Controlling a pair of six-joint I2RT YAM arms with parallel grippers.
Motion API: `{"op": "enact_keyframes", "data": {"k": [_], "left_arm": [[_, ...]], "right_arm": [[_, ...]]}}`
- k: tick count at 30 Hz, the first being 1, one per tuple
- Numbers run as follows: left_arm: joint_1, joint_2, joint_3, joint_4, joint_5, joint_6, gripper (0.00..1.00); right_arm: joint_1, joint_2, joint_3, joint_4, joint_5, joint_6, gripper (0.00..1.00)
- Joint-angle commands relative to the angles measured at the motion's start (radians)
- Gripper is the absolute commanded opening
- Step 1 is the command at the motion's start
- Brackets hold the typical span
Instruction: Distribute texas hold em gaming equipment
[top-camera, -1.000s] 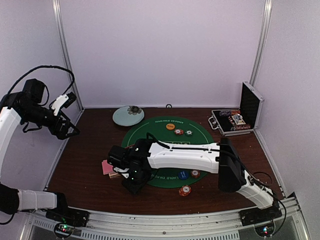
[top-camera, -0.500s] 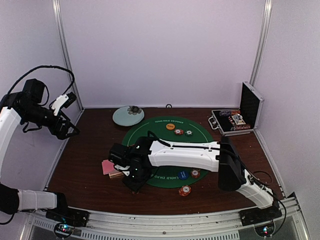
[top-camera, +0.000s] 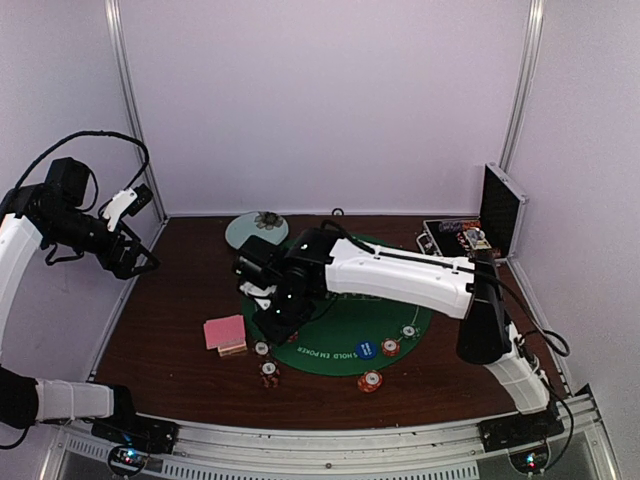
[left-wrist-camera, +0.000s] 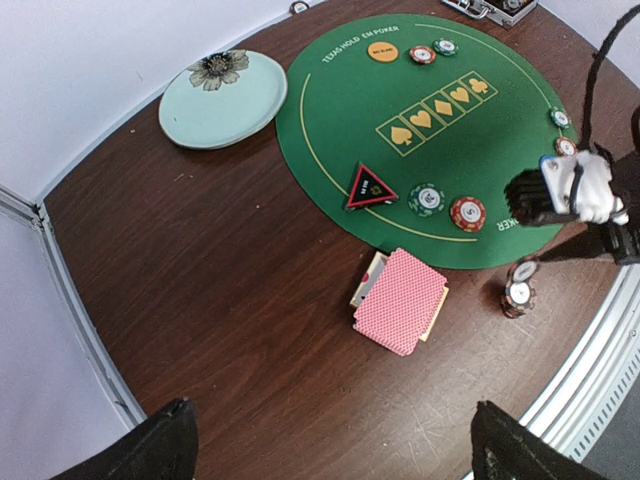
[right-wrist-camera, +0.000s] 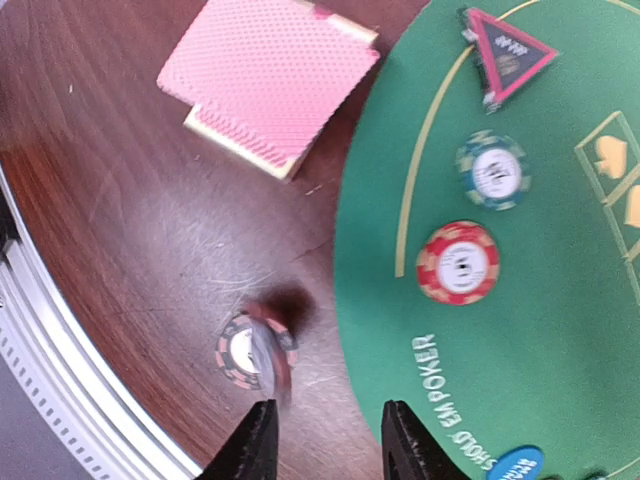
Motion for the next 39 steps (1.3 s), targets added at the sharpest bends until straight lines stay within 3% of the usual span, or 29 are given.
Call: {"op": "enact_keyframes", "data": {"k": [1,12,24,29,34,39], "left_arm": [[0.006,-0.006,0.0,0.006,-0.008,0.008,0.97],[0.006,-0.005,-0.006,0.006,-0.015,0.012,0.97],[0.006,0.012,-0.016,0.006,-0.008,0.019,0.98],[0.006,0.007,-0.018,0.006,-0.016,0.02,0.98],[0.006,0.003,-0.023,0.007,-0.01,0.021,0.98],[0.006,0.0,-0.029,0.007,-0.003,0.02,0.98]], "right_arm": [[-0.069,-0.076,0.014,-0.029,0.056,-0.004,0.31],[-0.315,-0.091,-0.051,0.015,0.088,-0.02,0.28],[-0.472,0.094,0.08,0.031,0.098,-0.023,0.26],[-0.446,0.11,0.113,0.022,0.076,-0.007,0.27],[-0.331,-0.051,-0.064,0.109,0.127,-0.001,0.36],[-0.193,-0.181,-0.191,0.138,0.141,0.033,0.38]]}}
